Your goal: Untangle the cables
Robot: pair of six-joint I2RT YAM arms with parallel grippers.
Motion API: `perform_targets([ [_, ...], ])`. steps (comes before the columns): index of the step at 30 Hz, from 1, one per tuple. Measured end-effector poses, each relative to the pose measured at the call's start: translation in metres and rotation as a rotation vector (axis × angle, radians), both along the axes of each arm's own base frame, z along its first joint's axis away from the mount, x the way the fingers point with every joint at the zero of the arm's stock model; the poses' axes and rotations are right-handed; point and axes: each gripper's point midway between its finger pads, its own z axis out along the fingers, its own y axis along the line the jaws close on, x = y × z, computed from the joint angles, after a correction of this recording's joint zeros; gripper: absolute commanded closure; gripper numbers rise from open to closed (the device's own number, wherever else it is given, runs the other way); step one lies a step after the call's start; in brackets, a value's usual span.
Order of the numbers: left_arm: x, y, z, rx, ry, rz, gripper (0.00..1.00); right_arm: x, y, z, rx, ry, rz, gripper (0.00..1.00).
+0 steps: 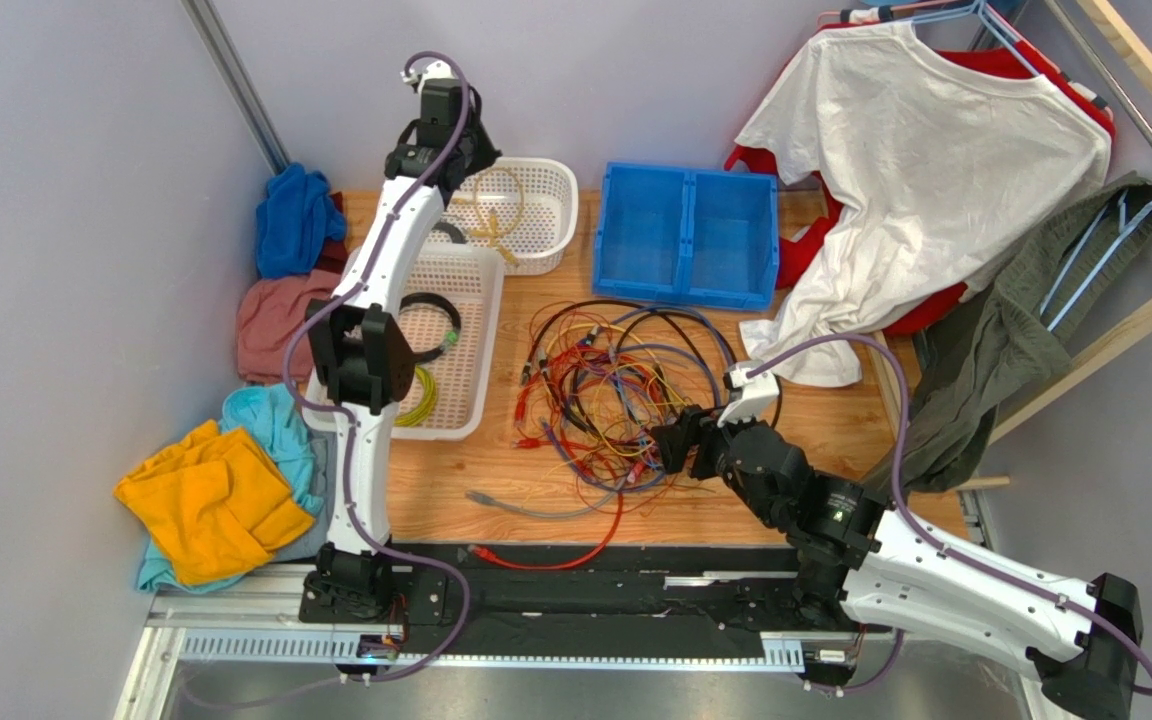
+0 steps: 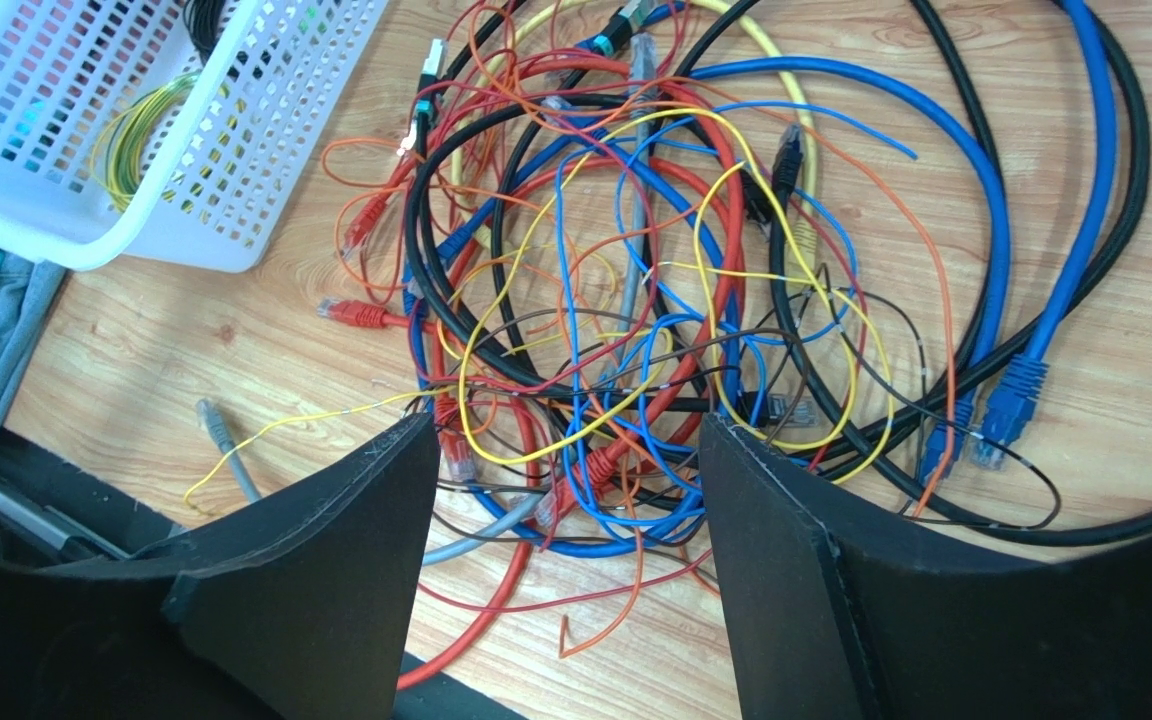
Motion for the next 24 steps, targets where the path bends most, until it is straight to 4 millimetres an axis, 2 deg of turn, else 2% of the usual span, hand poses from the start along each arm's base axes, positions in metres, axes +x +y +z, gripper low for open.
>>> perform_targets([
  [2,0.006,-0.005,-0.013,-0.009,0.009,-0.013,0.65,0.001,-0.001,0.000,-0.005,-0.004,-0.006,0.32],
  [5,0.005,-0.018,-0.028,-0.023,0.031,-0.052,0.54,0.002,-0.002,0.000,-0.013,-0.008,-0.013,0.32],
  [7,-0.002,-0.025,-0.035,-0.028,0.040,-0.074,0.49,0.003,-0.003,0.000,-0.014,-0.010,-0.016,0.30],
  [9,-0.020,-0.030,-0.040,-0.015,0.058,-0.092,0.40,0.003,-0.004,0.000,-0.015,-0.013,-0.020,0.28],
  [10,-0.034,-0.034,-0.042,-0.002,0.071,-0.102,0.36,0.003,-0.004,0.000,-0.017,-0.014,-0.020,0.26],
  [12,-0.071,-0.045,-0.030,0.029,0.066,-0.143,0.36,0.004,-0.005,0.000,-0.020,-0.018,-0.026,0.25],
  [14,-0.113,-0.067,-0.004,0.048,0.016,-0.203,0.35,0.005,-0.006,0.001,-0.028,-0.024,-0.029,0.24],
  [17,-0.194,-0.104,0.047,0.026,-0.109,-0.332,0.37,0.007,-0.004,0.002,-0.028,-0.037,-0.027,0.26],
  [19,-0.253,-0.124,0.069,-0.018,-0.189,-0.436,0.39,0.007,-0.003,0.001,-0.028,-0.038,-0.022,0.28],
  [21,-0.295,-0.126,0.070,-0.049,-0.237,-0.494,0.40,0.005,0.000,-0.002,-0.028,-0.029,-0.005,0.29],
  [23,-0.323,-0.125,0.054,-0.048,-0.228,-0.520,0.41,0.004,0.004,-0.006,-0.034,-0.015,0.015,0.31],
  [24,-0.338,-0.127,0.037,-0.036,-0.207,-0.538,0.41,0.003,0.006,-0.008,-0.039,-0.006,0.022,0.31],
])
